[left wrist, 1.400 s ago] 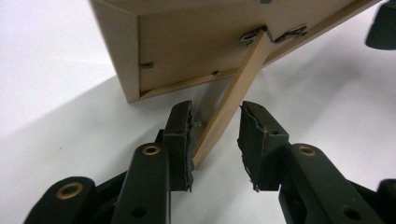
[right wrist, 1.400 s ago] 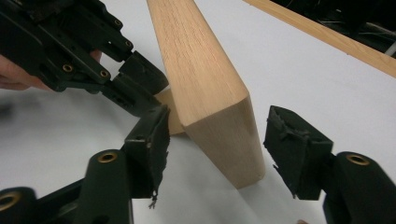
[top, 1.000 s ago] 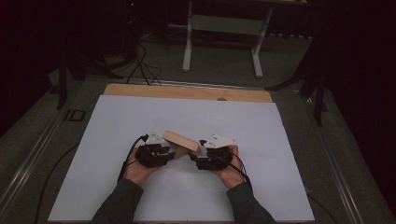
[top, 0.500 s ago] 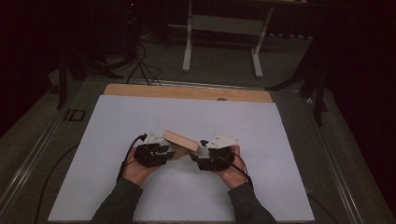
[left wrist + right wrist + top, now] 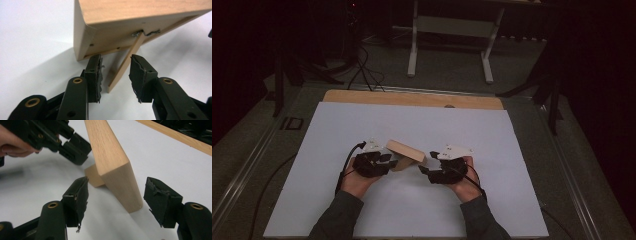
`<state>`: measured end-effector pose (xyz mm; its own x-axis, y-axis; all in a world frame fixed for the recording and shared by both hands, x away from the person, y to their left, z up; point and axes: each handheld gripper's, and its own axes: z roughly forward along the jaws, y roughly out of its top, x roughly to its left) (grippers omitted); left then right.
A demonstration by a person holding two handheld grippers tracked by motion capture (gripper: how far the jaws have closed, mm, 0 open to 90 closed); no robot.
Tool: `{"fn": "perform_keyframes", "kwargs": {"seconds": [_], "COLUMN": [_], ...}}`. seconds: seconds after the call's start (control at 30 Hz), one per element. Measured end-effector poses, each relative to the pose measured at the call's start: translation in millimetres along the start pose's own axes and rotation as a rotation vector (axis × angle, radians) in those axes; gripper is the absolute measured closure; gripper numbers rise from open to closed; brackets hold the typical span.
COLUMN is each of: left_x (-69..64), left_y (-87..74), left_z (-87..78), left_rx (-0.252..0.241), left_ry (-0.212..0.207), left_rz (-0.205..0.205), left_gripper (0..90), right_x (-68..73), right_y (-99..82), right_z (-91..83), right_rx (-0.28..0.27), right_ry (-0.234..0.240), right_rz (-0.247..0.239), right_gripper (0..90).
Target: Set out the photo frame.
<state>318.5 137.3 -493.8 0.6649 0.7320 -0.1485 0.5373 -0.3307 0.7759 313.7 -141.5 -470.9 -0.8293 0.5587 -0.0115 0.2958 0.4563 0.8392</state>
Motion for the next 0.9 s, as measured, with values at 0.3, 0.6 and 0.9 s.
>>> {"fn": "perform_keyframes", "kwargs": {"seconds": [0.3,0.6,0.9], "left_x": [-1.2,0.1,-2.3], "left_y": [3.3,5.3,6.9], "left_z": [-5.4,-8.6,-7.2], "left_rx": [-0.016,-0.027,-0.02], "left_ry": [0.003,0.001,-0.002], "left_rz": [0.024,0.022,0.042], "left_gripper": [67.2,71.4,81.3], "right_x": [-7.2,-15.3,-19.4], "right_y": [-3.3,-5.4,-7.2], "right_z": [-4.3,-12.1,-11.2], "right_rx": [0.014,0.003,-0.025], "right_ry": [0.01,0.008,-0.054], "right_rz": [0.008,0.02,0.059], "right_gripper": [37.8,50.7,75.3]}}
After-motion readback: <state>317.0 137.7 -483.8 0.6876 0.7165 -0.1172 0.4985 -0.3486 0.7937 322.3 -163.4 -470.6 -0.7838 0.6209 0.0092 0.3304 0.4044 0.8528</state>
